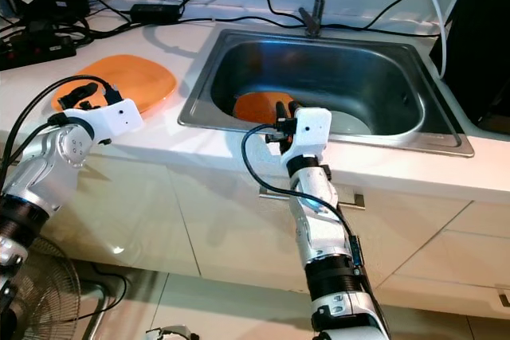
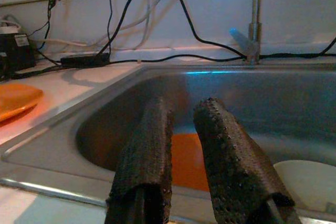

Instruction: Kitchen organization

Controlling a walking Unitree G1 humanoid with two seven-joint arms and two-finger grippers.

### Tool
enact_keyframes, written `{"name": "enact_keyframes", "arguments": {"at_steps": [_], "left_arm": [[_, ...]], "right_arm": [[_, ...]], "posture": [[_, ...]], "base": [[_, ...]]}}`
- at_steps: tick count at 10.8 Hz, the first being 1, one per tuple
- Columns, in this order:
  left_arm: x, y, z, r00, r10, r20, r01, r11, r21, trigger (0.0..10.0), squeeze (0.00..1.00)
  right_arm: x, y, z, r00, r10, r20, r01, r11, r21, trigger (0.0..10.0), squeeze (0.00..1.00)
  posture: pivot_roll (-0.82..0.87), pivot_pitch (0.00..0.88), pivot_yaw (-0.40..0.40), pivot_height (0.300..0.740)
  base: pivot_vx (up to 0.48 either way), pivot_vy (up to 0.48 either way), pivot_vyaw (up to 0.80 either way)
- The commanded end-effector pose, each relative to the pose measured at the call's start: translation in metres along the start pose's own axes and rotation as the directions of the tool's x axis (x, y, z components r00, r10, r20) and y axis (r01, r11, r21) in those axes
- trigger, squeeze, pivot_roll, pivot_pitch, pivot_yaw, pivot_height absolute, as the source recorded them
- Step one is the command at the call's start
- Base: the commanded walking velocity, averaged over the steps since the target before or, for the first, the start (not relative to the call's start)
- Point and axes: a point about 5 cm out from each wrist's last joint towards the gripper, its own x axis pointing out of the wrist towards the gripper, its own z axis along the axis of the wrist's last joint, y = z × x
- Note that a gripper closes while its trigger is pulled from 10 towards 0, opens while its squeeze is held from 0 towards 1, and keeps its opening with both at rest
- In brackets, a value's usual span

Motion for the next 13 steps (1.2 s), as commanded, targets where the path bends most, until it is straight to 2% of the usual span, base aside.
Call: {"name": "enact_keyframes", "arguments": {"at_steps": [1,3,4,5,13], "left_arm": [[0.002,-0.018,-0.007,0.997,-0.075,-0.026,0.075,0.997,0.011,10.0,0.00],[0.006,-0.015,0.000,0.998,-0.062,0.015,0.062,0.998,0.021,10.0,0.00],[0.008,-0.016,0.002,0.997,-0.072,0.039,0.070,0.997,0.039,6.1,0.00],[0.008,-0.019,0.005,0.994,-0.088,0.056,0.086,0.995,0.046,0.0,0.00],[0.007,-0.031,0.013,0.986,-0.137,0.097,0.134,0.990,0.030,0.0,0.00]], "right_arm": [[0.003,0.000,0.004,1.000,0.000,0.006,-0.001,1.000,0.008,10.0,0.00],[0.004,0.000,0.005,1.000,-0.002,0.008,0.001,1.000,0.008,10.0,0.00],[0.004,-0.001,0.005,1.000,-0.006,0.010,0.006,1.000,0.007,10.0,0.00],[0.004,-0.002,0.006,1.000,-0.008,0.009,0.008,1.000,0.007,10.0,0.00],[0.004,-0.003,0.005,1.000,-0.008,0.004,0.008,1.000,0.001,10.0,0.00]], "posture": [[0.13,0.028,-0.002,0.740],[0.12,0.031,-0.002,0.740],[0.12,0.032,-0.002,0.740],[0.12,0.031,-0.002,0.740],[0.11,0.041,-0.012,0.740]], "base": [[0.000,0.000,0.00],[0.000,0.000,0.00],[0.000,0.000,0.00],[0.000,0.000,0.00],[0.000,0.000,0.00]]}}
